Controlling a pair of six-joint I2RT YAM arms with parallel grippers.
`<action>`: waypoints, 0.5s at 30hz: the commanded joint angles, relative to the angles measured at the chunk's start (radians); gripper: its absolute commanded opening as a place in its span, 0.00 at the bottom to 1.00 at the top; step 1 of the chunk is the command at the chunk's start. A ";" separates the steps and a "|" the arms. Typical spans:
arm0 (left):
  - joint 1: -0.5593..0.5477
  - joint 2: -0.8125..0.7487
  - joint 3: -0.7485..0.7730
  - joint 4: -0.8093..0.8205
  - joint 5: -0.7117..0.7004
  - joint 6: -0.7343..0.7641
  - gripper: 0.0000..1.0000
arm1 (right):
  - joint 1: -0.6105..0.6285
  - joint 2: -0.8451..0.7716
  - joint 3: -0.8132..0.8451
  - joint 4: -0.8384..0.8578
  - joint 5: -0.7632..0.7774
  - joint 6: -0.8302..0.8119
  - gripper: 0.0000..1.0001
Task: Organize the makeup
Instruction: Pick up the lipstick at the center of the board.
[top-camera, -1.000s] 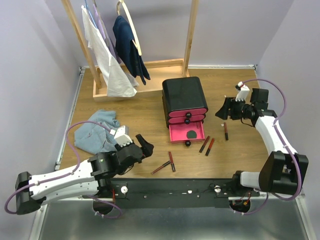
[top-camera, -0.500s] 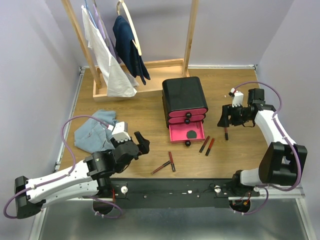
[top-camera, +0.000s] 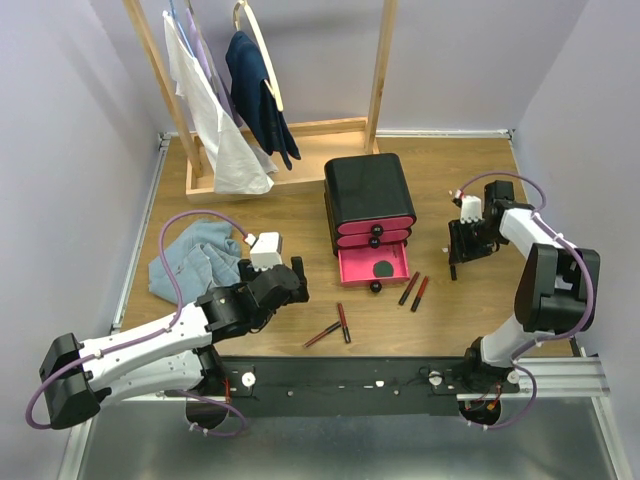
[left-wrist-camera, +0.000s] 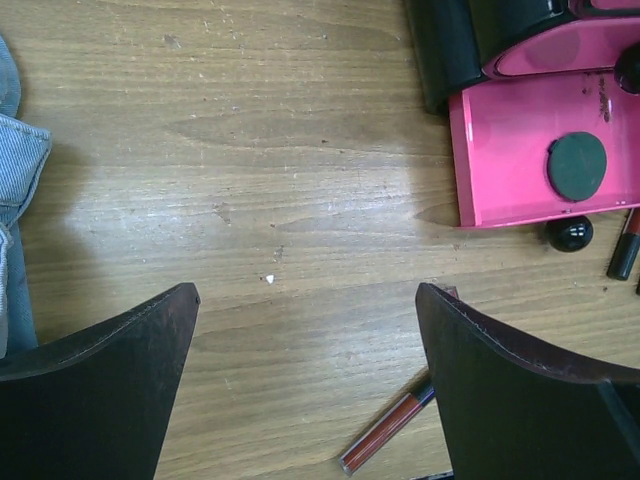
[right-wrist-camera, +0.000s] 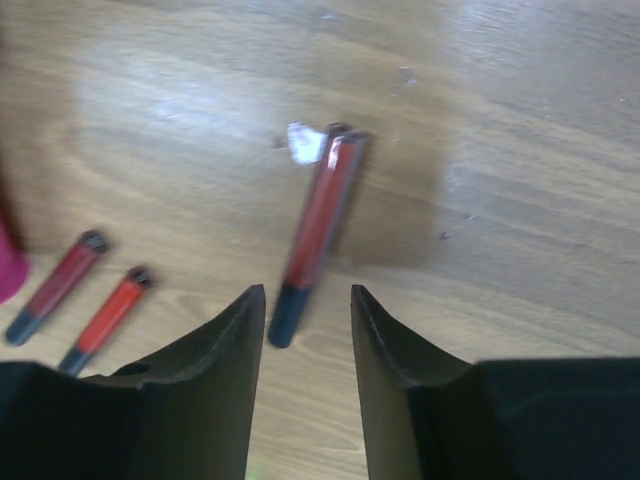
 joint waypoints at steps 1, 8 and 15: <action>0.007 -0.014 -0.021 0.030 0.022 0.019 0.99 | -0.003 0.055 -0.024 0.064 0.084 0.009 0.43; 0.010 -0.034 -0.036 0.026 0.018 0.011 0.99 | 0.000 0.089 -0.044 0.088 0.094 0.013 0.36; 0.010 -0.036 -0.050 0.036 0.028 0.010 0.99 | 0.000 0.105 -0.072 0.108 0.135 -0.007 0.27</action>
